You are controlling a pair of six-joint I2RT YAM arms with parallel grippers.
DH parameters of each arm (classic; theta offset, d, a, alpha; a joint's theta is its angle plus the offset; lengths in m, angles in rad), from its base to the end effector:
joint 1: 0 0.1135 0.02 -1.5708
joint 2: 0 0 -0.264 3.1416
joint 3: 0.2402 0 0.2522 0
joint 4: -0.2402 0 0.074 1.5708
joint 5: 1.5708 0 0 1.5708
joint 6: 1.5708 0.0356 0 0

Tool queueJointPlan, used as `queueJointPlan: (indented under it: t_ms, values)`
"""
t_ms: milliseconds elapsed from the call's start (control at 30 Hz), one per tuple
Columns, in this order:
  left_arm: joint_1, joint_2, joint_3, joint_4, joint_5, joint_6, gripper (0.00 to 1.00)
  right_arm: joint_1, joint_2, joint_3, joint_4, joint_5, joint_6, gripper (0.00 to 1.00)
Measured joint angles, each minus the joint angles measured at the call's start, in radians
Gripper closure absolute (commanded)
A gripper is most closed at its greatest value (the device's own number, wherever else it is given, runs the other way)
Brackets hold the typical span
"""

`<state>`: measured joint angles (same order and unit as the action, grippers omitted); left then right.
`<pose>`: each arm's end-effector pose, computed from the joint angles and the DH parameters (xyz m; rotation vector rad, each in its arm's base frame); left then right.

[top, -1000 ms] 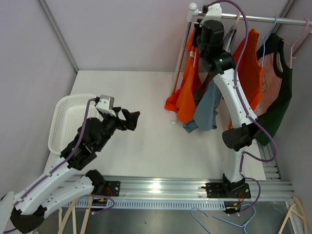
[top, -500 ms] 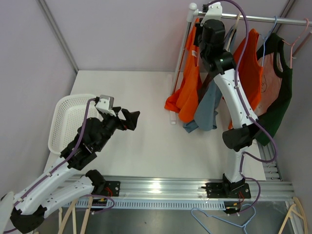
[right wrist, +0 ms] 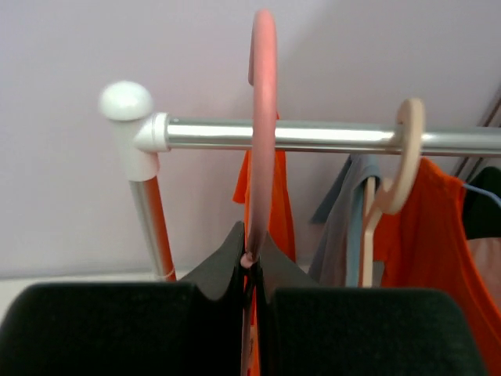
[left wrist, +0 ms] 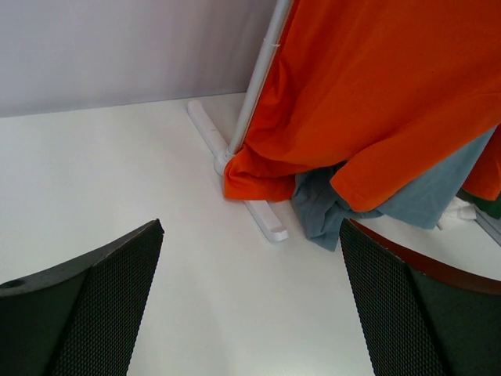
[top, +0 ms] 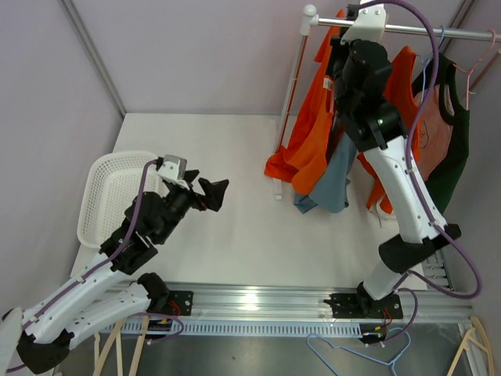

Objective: Remove the t-shirt from the hanger

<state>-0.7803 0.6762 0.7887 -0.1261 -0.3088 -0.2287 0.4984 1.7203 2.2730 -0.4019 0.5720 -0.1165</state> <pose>0.1204 -0.1039 0.3644 0.1983 1.5979 -0.5420 0.3070 0.1452 0.5698 0.0321 1.4444 -0.0928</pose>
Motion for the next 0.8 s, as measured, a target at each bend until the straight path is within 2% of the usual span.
queueJointPlan:
  t_ms: [167,333,433,667,800]
  values:
    - [-0.070,-0.002,-0.018,0.052,-0.002,0.050,0.01,0.172,-0.166,-0.235,0.115,0.233,-0.038,1.00]
    - [-0.230,-0.003,-0.049,0.174,-0.042,0.161,0.00,0.309,-0.178,-0.259,0.115,0.507,0.038,1.00]
    - [-0.332,-0.008,-0.108,0.277,-0.063,0.251,0.01,0.354,-0.169,-0.246,0.085,0.620,0.092,1.00]
    - [-0.485,-0.011,-0.254,0.481,-0.049,0.421,0.00,0.405,-0.141,-0.185,-0.060,0.667,0.244,1.00]
    - [-0.517,0.031,-0.273,0.560,-0.042,0.481,0.01,0.413,-0.141,-0.172,-0.114,0.661,0.301,1.00]
